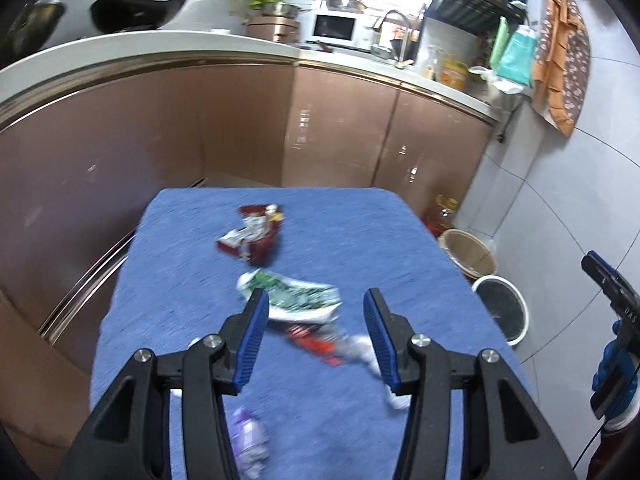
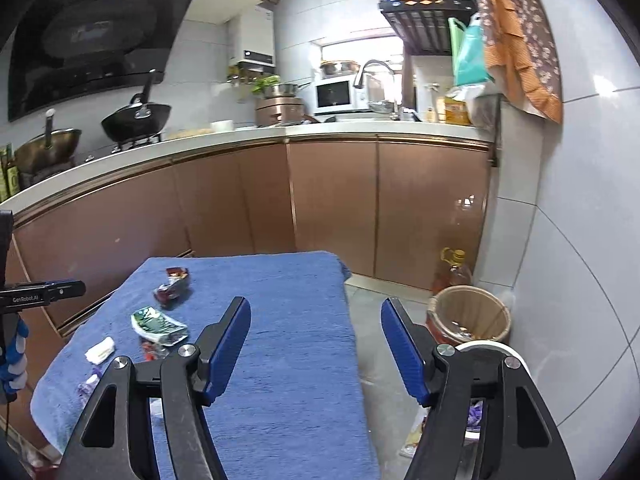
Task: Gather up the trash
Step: 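Move both open tools back over the table, then grasp the small purple wrapper with the left tool while the right tool grasps the clear plastic bag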
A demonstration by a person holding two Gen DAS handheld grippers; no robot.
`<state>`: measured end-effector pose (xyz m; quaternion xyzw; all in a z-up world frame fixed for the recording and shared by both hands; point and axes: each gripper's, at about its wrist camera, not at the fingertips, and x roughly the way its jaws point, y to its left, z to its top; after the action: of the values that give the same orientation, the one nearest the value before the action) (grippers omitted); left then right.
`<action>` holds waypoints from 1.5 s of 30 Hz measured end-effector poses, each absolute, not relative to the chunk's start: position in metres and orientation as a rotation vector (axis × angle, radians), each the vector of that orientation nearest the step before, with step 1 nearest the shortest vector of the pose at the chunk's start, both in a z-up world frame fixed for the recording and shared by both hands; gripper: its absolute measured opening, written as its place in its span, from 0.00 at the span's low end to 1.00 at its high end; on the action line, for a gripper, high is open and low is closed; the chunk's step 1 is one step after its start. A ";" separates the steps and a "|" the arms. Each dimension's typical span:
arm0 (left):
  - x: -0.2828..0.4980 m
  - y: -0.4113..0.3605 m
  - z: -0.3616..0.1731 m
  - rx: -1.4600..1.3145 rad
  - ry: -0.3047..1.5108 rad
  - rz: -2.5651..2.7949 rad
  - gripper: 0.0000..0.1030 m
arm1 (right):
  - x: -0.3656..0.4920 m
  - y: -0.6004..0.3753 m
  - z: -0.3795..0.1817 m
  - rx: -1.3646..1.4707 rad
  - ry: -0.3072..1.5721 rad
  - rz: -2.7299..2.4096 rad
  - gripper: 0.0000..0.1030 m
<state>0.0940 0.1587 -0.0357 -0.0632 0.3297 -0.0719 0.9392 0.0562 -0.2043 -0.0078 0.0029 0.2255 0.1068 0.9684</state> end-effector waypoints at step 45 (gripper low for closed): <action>0.071 0.200 -0.193 -0.216 0.855 -0.129 0.30 | 0.139 -0.030 -0.173 -0.058 0.945 0.610 0.57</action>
<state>0.0707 0.1997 -0.1929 -0.1046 0.4137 -0.0626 0.9022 0.1388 -0.0299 -0.1734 -0.0276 0.4479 0.2893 0.8456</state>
